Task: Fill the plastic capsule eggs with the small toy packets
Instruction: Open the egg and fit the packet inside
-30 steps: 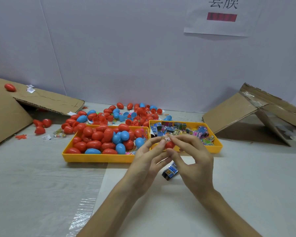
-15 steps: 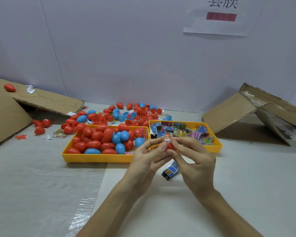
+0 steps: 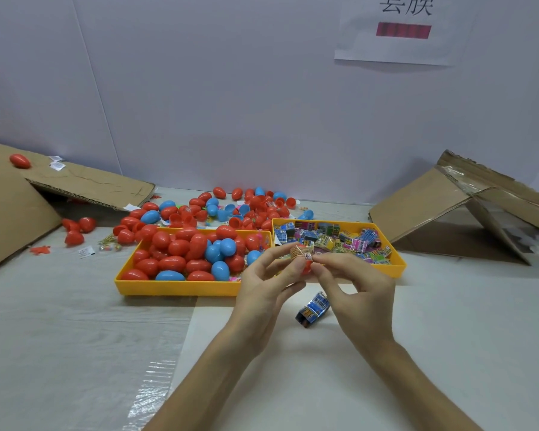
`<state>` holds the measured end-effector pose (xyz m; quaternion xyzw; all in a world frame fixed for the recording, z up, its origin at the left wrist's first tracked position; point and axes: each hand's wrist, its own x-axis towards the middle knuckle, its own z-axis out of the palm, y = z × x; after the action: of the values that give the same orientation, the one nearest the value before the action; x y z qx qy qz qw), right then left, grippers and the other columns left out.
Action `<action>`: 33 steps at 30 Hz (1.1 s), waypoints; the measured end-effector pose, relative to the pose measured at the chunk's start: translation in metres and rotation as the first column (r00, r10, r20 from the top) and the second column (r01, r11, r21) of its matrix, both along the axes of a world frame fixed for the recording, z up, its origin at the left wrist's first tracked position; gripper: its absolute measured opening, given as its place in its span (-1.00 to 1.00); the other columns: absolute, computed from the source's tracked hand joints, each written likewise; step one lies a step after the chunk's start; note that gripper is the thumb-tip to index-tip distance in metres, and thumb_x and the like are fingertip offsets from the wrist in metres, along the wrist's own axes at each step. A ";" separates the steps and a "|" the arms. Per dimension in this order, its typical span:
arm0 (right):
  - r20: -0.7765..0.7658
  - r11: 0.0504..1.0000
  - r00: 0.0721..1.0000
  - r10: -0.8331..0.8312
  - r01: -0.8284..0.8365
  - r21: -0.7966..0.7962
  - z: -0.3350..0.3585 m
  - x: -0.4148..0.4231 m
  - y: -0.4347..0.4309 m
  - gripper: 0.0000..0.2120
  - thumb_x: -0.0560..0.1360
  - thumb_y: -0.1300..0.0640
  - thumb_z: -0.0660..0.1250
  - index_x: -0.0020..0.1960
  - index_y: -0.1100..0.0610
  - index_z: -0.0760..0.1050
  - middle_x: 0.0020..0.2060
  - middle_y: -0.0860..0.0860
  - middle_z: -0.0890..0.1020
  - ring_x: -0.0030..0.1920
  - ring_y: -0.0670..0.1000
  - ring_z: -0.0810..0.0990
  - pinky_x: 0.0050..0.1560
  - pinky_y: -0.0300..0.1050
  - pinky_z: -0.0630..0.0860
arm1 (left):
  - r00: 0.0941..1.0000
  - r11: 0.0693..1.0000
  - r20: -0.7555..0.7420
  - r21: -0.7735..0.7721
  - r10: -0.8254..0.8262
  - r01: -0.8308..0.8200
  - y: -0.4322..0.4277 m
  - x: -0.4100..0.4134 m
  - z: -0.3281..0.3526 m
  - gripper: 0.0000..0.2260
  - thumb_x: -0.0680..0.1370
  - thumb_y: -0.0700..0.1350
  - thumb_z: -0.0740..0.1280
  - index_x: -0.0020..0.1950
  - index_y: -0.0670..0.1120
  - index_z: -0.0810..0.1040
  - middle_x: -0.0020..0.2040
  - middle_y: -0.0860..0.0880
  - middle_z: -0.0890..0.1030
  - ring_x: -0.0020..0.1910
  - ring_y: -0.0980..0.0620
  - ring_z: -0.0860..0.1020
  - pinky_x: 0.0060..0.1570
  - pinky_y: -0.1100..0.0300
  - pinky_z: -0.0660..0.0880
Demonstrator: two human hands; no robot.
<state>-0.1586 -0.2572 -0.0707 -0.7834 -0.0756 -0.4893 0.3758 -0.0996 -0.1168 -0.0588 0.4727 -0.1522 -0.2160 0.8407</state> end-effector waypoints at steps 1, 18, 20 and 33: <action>0.009 0.999 1.000 -0.015 0.016 -0.028 0.000 0.000 -0.001 -0.84 0.51 0.16 0.44 0.05 0.18 0.70 -0.09 -0.03 0.72 -0.06 -0.14 0.69 -0.08 -0.30 0.61 | 0.999 0.999 0.034 0.027 0.016 -0.017 0.000 0.000 0.000 -0.65 0.29 0.05 0.56 0.05 0.09 0.72 0.08 -0.10 0.72 0.11 -0.05 0.69 -0.03 0.22 0.62; 0.032 0.962 0.990 -0.139 0.143 -0.235 -0.003 0.001 -0.009 -0.90 0.54 0.20 0.37 -0.10 0.22 0.60 -0.25 0.01 0.61 -0.23 -0.13 0.52 -0.19 -0.40 0.48 | 0.968 0.975 0.246 0.199 0.048 -0.099 -0.001 0.000 -0.002 -0.61 0.31 0.05 0.56 0.12 0.17 0.67 0.05 0.21 0.69 0.02 0.20 0.67 -0.12 0.31 0.60; 0.020 0.963 0.990 -0.137 0.138 -0.233 -0.002 0.001 -0.009 -0.86 0.55 0.16 0.34 -0.11 0.22 0.58 -0.26 0.01 0.60 -0.23 -0.13 0.50 -0.18 -0.44 0.45 | 0.967 0.974 0.253 0.208 0.033 -0.088 -0.001 0.000 -0.002 -0.60 0.30 0.06 0.56 0.12 0.19 0.66 0.06 0.23 0.69 0.03 0.22 0.66 -0.12 0.32 0.60; -0.020 0.966 0.994 -0.108 0.100 -0.237 -0.002 0.002 -0.008 -0.89 0.51 0.19 0.29 -0.16 0.22 0.51 -0.30 0.01 0.51 -0.28 -0.09 0.43 -0.29 -0.40 0.41 | 0.955 0.976 0.295 0.212 -0.020 -0.045 0.000 -0.003 0.000 -0.70 0.42 -0.03 0.54 0.12 0.21 0.67 0.03 0.19 0.69 0.02 0.15 0.68 -0.11 0.31 0.59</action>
<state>-0.1571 -0.2654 -0.0726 -0.8332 -0.0857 -0.4831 0.2550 -0.1031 -0.1163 -0.0591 0.5893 -0.2488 -0.1528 0.7533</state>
